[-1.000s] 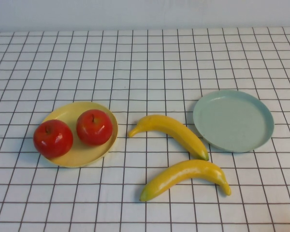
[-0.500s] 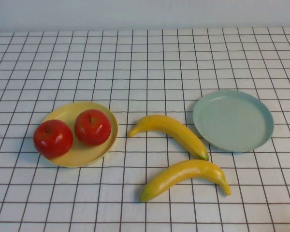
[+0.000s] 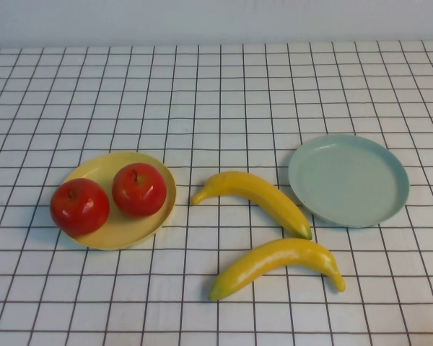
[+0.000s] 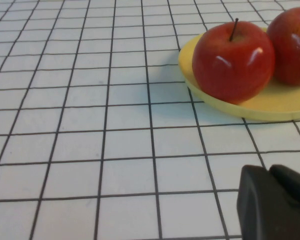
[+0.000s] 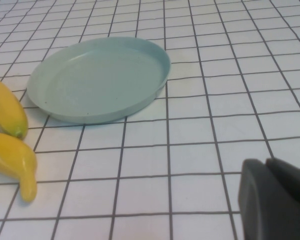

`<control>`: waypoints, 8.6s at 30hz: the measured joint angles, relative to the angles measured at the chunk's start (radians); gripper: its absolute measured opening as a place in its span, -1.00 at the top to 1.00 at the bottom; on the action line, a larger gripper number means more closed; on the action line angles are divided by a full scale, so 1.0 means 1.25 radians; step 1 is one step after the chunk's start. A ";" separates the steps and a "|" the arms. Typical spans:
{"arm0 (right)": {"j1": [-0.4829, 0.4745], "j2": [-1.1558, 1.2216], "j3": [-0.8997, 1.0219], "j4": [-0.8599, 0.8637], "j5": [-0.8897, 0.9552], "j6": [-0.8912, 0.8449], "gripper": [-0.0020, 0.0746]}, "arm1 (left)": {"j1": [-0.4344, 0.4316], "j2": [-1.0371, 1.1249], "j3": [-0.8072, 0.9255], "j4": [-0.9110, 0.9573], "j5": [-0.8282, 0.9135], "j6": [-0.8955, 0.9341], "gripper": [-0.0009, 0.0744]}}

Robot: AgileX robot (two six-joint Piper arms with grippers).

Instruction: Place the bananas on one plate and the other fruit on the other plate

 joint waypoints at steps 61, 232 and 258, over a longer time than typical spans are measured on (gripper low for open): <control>0.000 0.238 -0.461 0.034 0.383 -0.066 0.99 | 0.053 0.000 0.000 -0.051 -0.002 0.082 0.98; 0.235 1.554 -1.435 0.022 0.513 -0.146 0.55 | 0.053 0.000 0.000 -0.051 -0.003 0.082 0.98; 0.266 0.441 -0.356 0.047 -0.180 -0.086 0.98 | 0.053 0.000 0.000 -0.051 -0.003 0.082 0.98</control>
